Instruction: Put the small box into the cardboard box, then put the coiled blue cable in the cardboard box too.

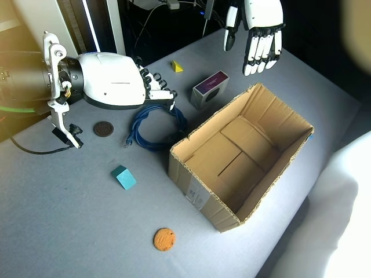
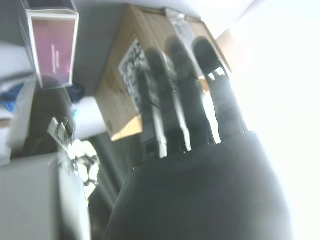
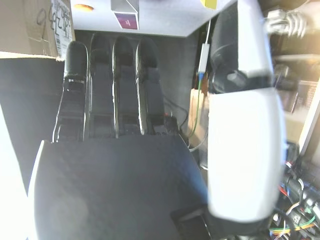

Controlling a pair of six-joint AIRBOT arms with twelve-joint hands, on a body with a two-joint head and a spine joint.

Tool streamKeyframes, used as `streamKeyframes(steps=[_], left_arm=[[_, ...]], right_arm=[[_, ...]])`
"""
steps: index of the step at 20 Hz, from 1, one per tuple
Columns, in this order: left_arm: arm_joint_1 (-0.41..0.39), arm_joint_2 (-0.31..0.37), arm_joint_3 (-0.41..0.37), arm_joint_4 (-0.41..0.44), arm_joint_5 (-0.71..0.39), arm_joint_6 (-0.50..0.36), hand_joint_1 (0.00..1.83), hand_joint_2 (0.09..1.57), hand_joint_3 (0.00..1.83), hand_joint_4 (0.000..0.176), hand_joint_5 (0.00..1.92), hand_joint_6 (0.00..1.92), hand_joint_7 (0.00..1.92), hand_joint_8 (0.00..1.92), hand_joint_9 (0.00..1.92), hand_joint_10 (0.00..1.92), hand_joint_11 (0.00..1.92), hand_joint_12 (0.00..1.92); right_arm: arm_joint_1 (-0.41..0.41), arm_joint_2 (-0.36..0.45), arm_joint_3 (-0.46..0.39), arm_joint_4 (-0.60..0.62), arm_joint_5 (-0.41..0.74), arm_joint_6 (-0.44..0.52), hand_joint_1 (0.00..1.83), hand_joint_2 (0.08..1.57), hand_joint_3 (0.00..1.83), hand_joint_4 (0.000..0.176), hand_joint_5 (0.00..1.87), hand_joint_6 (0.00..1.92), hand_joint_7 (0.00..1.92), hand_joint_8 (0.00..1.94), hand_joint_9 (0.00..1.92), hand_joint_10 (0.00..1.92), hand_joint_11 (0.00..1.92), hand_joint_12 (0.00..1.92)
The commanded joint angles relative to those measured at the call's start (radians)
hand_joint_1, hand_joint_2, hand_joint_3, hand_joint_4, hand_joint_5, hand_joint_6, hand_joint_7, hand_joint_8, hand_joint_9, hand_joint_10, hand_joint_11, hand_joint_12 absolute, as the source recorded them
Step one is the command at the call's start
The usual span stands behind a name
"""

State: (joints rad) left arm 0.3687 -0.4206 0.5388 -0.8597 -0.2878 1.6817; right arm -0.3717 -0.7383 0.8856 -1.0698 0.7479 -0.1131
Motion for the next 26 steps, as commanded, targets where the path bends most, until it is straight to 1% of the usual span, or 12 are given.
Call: streamKeyframes(steps=[1, 5, 7, 9, 11, 14, 16, 17, 19, 22, 25, 26], left_arm=[[-0.008, 0.012, 0.001, 0.015, -0.080, 0.003, 0.32, 1.27, 0.00, 0.000, 0.28, 0.01, 0.28, 0.01, 0.24, 0.01, 0.00, 0.58], [-0.005, 0.012, 0.002, 0.015, -0.080, 0.014, 0.34, 1.27, 0.00, 0.000, 0.30, 0.01, 0.28, 0.00, 0.24, 0.01, 0.00, 0.63], [-0.005, 0.012, 0.006, 0.015, -0.079, 0.018, 0.24, 1.29, 0.01, 0.000, 0.30, 0.00, 0.29, 0.00, 0.25, 0.01, 0.00, 0.65], [-0.006, 0.012, 0.006, 0.012, -0.072, 0.014, 0.23, 1.31, 0.01, 0.000, 0.30, 0.00, 0.29, 0.00, 0.26, 0.00, 0.00, 0.68], [-0.008, 0.011, 0.008, 0.007, -0.050, 0.016, 0.36, 1.29, 0.00, 0.000, 0.37, 0.01, 0.36, 0.01, 0.33, 0.02, 0.00, 0.84], [-0.010, 0.012, 0.011, 0.004, -0.042, 0.047, 0.45, 1.28, 0.00, 0.000, 0.37, 0.00, 0.37, 0.00, 0.34, 0.01, 0.00, 0.89], [0.005, 0.027, 0.008, 0.000, -0.049, 0.051, 0.50, 1.27, 0.00, 0.000, 0.30, 0.00, 0.30, 0.00, 0.27, 0.00, 0.00, 0.78], [0.018, 0.032, 0.004, -0.006, -0.061, 0.051, 0.69, 1.22, 0.00, 0.000, 0.29, 0.00, 0.28, 0.00, 0.25, 0.00, 0.00, 0.77], [0.030, 0.034, 0.001, -0.012, -0.069, 0.051, 0.91, 1.15, 0.00, 0.000, 0.25, 0.00, 0.23, 0.00, 0.21, 0.00, 0.00, 0.74], [0.062, 0.034, -0.022, -0.050, -0.120, 0.051, 1.12, 1.11, 0.00, 0.000, 0.20, 0.01, 0.17, 0.00, 0.17, 0.01, 0.00, 0.65], [0.097, 0.032, -0.057, -0.099, -0.179, 0.051, 1.19, 1.08, 0.00, 0.000, 0.22, 0.01, 0.19, 0.01, 0.18, 0.01, 0.00, 0.64], [0.110, 0.031, -0.066, -0.114, -0.189, 0.052, 1.21, 1.08, 0.00, 0.000, 0.25, 0.01, 0.21, 0.01, 0.20, 0.01, 0.00, 0.67]], right_arm=[[0.004, 0.010, -0.004, 0.050, 0.073, -0.001, 0.49, 1.14, 0.00, 0.000, 0.38, 0.00, 0.36, 0.00, 0.32, 0.04, 0.00, 0.86], [0.004, 0.009, -0.004, 0.050, 0.073, -0.020, 0.52, 1.14, 0.00, 0.000, 0.38, 0.00, 0.36, 0.00, 0.32, 0.02, 0.00, 0.88], [0.004, 0.009, -0.004, 0.050, 0.073, -0.022, 0.51, 1.14, 0.00, 0.000, 0.37, 0.00, 0.36, 0.00, 0.32, 0.02, 0.00, 0.90], [0.004, 0.009, -0.004, 0.050, 0.073, -0.026, 0.47, 1.15, 0.00, 0.000, 0.36, 0.00, 0.34, 0.00, 0.31, 0.01, 0.00, 0.85], [0.004, 0.009, -0.004, 0.050, 0.073, -0.034, 0.51, 1.13, 0.00, 0.000, 0.40, 0.01, 0.39, 0.01, 0.35, 0.02, 0.00, 0.93], [0.004, 0.009, -0.004, 0.050, 0.068, -0.054, 0.52, 1.15, 0.00, 0.000, 0.40, 0.00, 0.39, 0.00, 0.35, 0.01, 0.00, 0.90], [0.004, 0.007, -0.005, 0.050, 0.051, -0.071, 0.53, 1.15, 0.00, 0.000, 0.39, 0.00, 0.38, 0.00, 0.35, 0.01, 0.00, 0.85], [0.004, 0.005, -0.005, 0.050, 0.045, -0.083, 0.60, 1.13, 0.00, 0.000, 0.42, 0.01, 0.41, 0.01, 0.38, 0.02, 0.00, 0.95], [0.004, 0.003, -0.005, 0.049, 0.038, -0.096, 0.65, 1.10, 0.00, 0.000, 0.46, 0.01, 0.45, 0.01, 0.42, 0.02, 0.00, 1.02], [0.004, 0.002, -0.005, 0.049, 0.037, -0.101, 0.63, 1.11, 0.00, 0.000, 0.43, 0.00, 0.42, 0.00, 0.39, 0.00, 0.00, 0.96], [0.004, 0.000, -0.005, 0.044, 0.037, -0.109, 0.60, 1.11, 0.00, 0.000, 0.42, 0.00, 0.41, 0.00, 0.38, 0.00, 0.00, 0.95], [0.004, -0.001, -0.005, 0.039, 0.037, -0.109, 0.64, 1.09, 0.00, 0.000, 0.46, 0.01, 0.45, 0.01, 0.42, 0.02, 0.00, 1.04]])
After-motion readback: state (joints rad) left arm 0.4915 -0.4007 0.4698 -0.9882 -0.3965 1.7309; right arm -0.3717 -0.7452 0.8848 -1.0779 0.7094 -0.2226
